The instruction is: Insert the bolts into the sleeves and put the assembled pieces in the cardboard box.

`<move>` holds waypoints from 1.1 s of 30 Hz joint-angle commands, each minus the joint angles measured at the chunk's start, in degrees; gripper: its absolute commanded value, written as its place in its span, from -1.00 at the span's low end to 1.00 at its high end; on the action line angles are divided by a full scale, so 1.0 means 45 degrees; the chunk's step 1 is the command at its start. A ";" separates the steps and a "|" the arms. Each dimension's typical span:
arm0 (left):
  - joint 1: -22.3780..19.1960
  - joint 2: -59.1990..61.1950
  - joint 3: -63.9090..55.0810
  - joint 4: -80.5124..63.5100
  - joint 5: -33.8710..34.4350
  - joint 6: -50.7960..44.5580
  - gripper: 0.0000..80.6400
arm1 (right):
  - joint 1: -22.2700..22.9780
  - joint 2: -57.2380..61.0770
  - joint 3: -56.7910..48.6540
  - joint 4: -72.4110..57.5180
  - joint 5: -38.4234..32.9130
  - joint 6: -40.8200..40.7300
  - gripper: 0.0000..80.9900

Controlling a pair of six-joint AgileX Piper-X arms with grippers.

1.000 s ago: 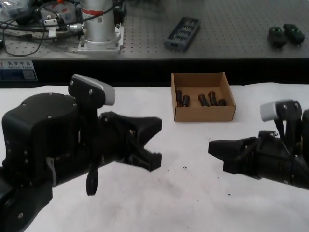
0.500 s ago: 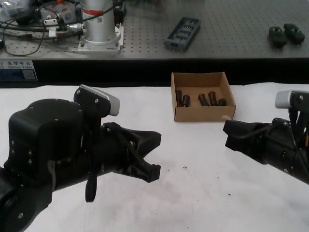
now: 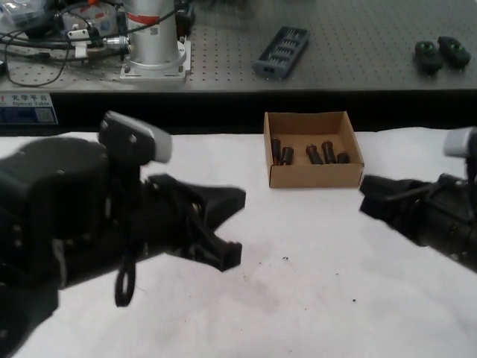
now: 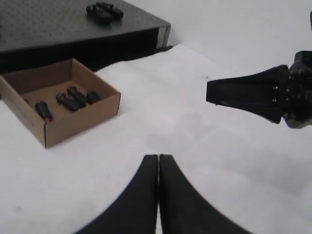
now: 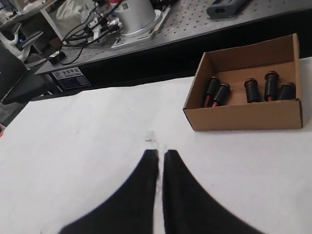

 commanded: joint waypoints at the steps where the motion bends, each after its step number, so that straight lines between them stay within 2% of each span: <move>1: -0.0005 -0.1494 -0.0066 -0.0010 -0.0088 0.0181 -0.98 | 0.0040 -0.0872 -0.0053 0.0485 0.0207 0.0183 -0.87; 7: 0.0132 -0.2992 0.0809 -0.0035 -0.0088 0.0181 -0.98 | 0.0040 -0.3594 0.0725 0.0173 0.0207 0.0183 -0.87; 11: 0.0409 -0.4844 0.3126 -0.0034 -0.0088 0.0181 -0.98 | 0.0040 -0.5636 0.2090 -0.0579 0.0207 0.0183 -0.87; 17: 0.1161 -0.7870 0.6360 0.0596 -0.0088 0.0181 -0.98 | 0.0040 -0.8394 0.3729 -0.0100 0.0207 0.0183 -0.87; 25: 0.2415 -1.0648 0.6887 0.4570 -0.0088 0.0181 -0.98 | 0.0040 -1.1269 0.4870 0.0472 0.0207 0.0183 -0.87; 29: 0.2886 -1.1615 0.6887 0.5115 -0.0088 0.0181 -0.98 | 0.0040 -1.2029 0.5064 0.0472 0.0207 0.0183 -0.87; 33: 0.3235 -1.2292 0.6887 0.5113 -0.0088 0.0181 -0.98 | 0.0040 -1.2302 0.5064 0.1899 0.0207 0.0183 -0.87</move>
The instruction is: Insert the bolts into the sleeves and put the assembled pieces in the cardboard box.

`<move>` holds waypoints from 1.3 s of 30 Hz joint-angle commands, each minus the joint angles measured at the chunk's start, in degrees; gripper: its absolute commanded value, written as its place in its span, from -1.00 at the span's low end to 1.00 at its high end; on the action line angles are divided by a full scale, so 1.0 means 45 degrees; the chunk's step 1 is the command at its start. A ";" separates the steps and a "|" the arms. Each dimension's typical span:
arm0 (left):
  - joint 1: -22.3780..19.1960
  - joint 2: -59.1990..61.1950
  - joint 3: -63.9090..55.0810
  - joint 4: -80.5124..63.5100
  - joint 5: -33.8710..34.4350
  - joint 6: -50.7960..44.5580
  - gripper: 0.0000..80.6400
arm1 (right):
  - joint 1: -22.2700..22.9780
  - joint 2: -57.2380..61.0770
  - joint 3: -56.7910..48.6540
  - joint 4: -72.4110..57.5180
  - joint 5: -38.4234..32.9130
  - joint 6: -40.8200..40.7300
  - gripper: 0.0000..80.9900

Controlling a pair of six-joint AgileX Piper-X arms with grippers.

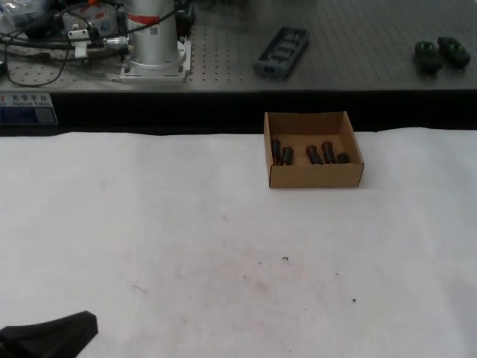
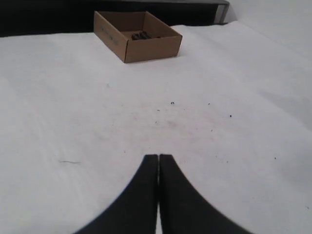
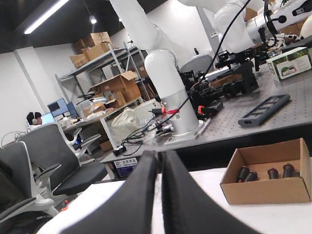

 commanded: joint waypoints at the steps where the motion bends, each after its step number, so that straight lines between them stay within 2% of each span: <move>1: 0.0354 -0.0982 -0.0024 0.0057 -0.0088 0.0104 -0.98 | 0.0009 -0.0142 -0.0102 0.0805 0.0050 0.0021 -0.87; 8: 0.0776 -0.2837 -0.0024 0.0057 -0.0088 0.0104 -0.98 | 0.0009 -0.0142 -0.0102 0.1854 0.0050 0.0021 -0.87; 14: 0.1351 -0.3329 -0.0024 0.0057 -0.0088 0.0104 -0.98 | 0.0009 -0.0142 -0.0102 0.2038 0.0050 0.0021 -0.87; 39: 0.1364 -0.3329 0.0004 0.0057 -0.0088 0.0104 -0.98 | 0.0009 -0.0142 -0.0102 0.2038 0.0050 0.0021 -0.87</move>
